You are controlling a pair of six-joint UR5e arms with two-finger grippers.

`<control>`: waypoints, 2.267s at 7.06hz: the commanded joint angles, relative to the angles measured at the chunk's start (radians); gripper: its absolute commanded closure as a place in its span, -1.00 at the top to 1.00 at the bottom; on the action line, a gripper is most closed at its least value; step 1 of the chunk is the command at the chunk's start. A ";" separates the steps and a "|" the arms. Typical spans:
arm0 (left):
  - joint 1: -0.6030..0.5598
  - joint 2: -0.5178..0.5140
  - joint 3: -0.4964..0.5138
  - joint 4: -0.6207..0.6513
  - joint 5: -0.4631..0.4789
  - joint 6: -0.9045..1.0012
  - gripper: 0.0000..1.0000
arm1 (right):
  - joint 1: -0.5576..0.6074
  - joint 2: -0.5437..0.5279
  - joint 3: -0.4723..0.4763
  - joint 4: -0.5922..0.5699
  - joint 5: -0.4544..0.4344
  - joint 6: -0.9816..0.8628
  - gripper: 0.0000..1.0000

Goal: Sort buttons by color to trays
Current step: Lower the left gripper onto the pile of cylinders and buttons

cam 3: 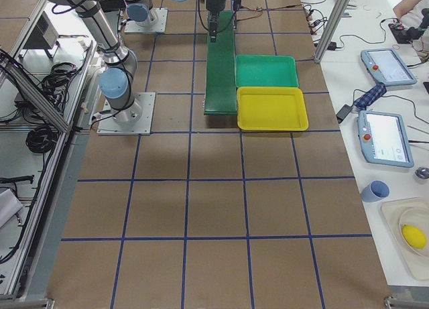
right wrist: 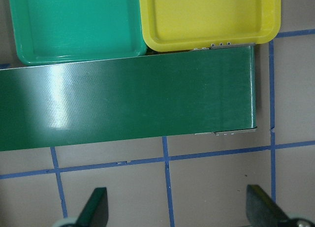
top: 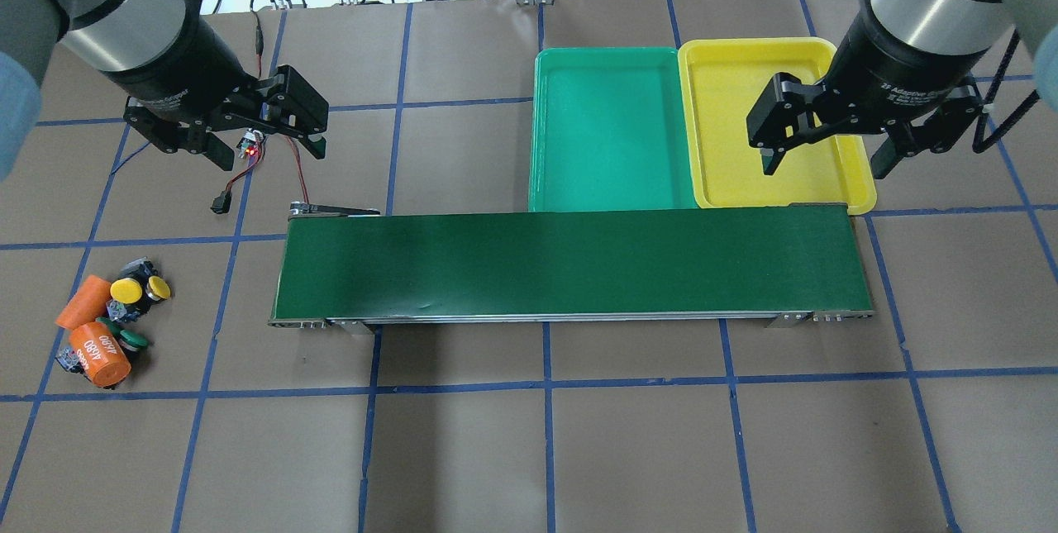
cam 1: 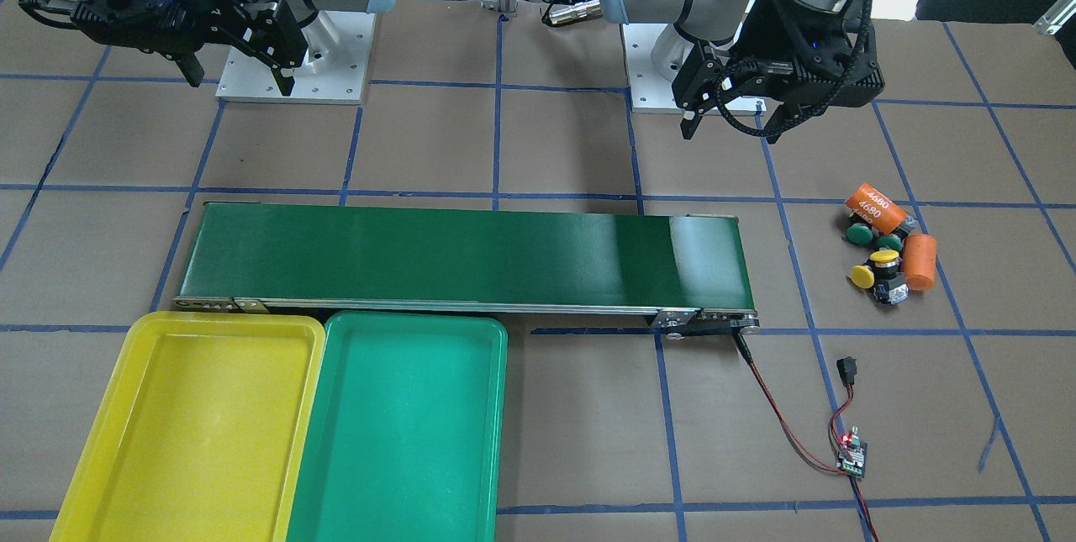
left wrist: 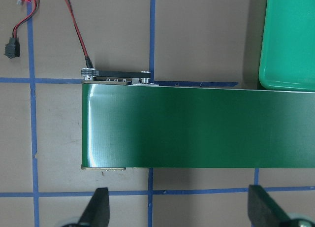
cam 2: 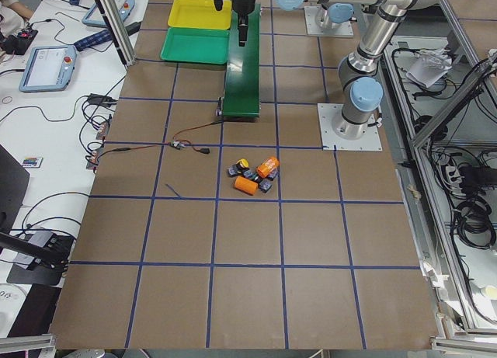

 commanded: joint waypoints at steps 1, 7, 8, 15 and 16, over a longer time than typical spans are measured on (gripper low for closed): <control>0.000 0.008 -0.008 0.000 0.000 0.002 1.00 | 0.000 0.000 0.001 0.002 -0.002 0.000 1.00; 0.235 0.027 -0.055 -0.025 0.066 0.141 1.00 | 0.000 -0.002 0.002 -0.011 0.000 0.000 1.00; 0.312 0.016 -0.099 -0.038 0.066 0.169 1.00 | 0.000 0.000 0.002 -0.013 0.003 0.002 1.00; 0.704 -0.118 -0.469 0.359 0.138 0.229 1.00 | 0.000 -0.012 0.004 -0.005 -0.002 -0.001 1.00; 0.725 -0.145 -0.471 0.363 0.141 0.226 1.00 | 0.000 -0.014 0.004 -0.005 -0.002 -0.001 1.00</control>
